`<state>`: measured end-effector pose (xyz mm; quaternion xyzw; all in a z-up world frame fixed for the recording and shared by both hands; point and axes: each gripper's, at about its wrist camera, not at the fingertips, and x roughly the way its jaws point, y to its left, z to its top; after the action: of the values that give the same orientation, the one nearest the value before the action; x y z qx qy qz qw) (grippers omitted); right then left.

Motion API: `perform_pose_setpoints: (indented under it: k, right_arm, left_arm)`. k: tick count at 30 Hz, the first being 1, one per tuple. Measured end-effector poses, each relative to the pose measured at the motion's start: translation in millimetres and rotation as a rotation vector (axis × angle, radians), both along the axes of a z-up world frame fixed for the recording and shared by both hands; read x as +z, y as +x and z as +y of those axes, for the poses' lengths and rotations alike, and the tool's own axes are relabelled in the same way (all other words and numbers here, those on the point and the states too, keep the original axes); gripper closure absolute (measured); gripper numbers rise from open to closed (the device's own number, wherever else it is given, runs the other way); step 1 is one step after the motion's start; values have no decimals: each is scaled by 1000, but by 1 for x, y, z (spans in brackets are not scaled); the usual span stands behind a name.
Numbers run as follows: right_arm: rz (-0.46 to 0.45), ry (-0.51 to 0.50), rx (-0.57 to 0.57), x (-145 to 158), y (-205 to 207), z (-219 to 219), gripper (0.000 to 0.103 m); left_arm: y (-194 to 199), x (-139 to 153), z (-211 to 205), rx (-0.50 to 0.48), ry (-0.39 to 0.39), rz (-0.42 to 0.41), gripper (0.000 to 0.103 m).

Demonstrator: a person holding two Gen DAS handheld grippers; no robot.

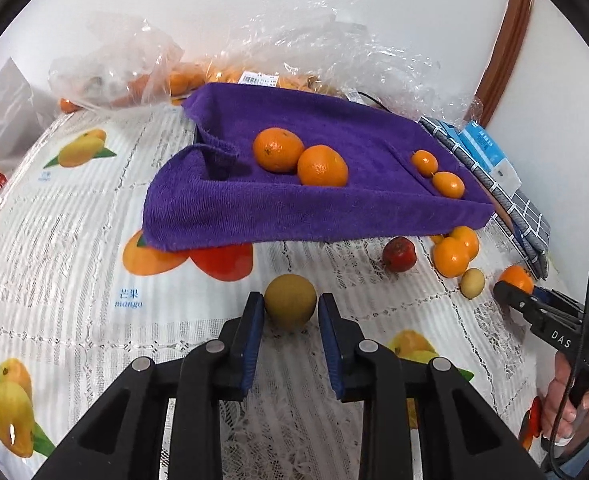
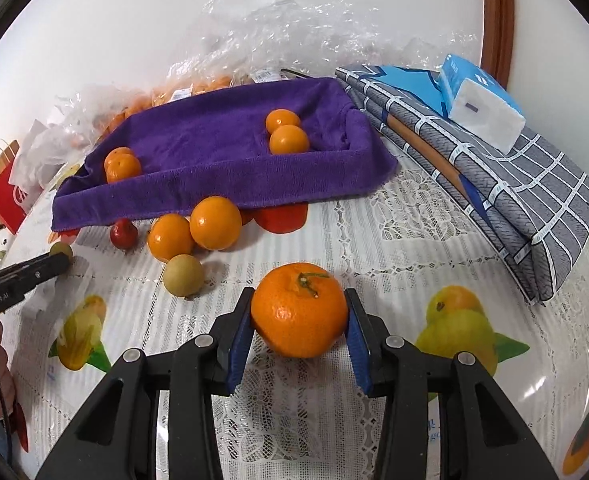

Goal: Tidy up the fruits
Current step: 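Lift the leafy orange with the right gripper while the left grasps a small yellow fruit, then carry the leafy orange in the right gripper over the towel while the left carries the yellow fruit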

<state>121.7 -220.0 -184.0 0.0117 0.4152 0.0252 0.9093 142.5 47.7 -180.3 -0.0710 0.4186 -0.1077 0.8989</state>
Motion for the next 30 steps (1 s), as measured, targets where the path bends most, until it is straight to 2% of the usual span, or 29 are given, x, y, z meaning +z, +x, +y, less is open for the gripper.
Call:
perform_pose_setpoints:
  k: [3,5,11,14,19,30]
  right_arm:
    - [-46,30,10,5,-6,-3,61]
    - [-71,58,5,9,-10,-9,61]
    - [-108,122,-36,13,-15,-24,61]
    - [-112,118,-39,13,-15,-22,61]
    - [-131,106,-46,16,-18,-21,61]
    - [-135,166,-125,19,-23,-35,61]
  left_arm:
    - [-3,2,8,1,-73,-22,77]
    - [-7,5,9,7,-82,-45,77]
    - [-11,9,9,15,-88,-77,77]
    - [-11,9,9,16,-89,-79,77]
    - [-19,16,3,-13,-82,-142,77]
    - [-17,17,5,-16,-120,-146,77]
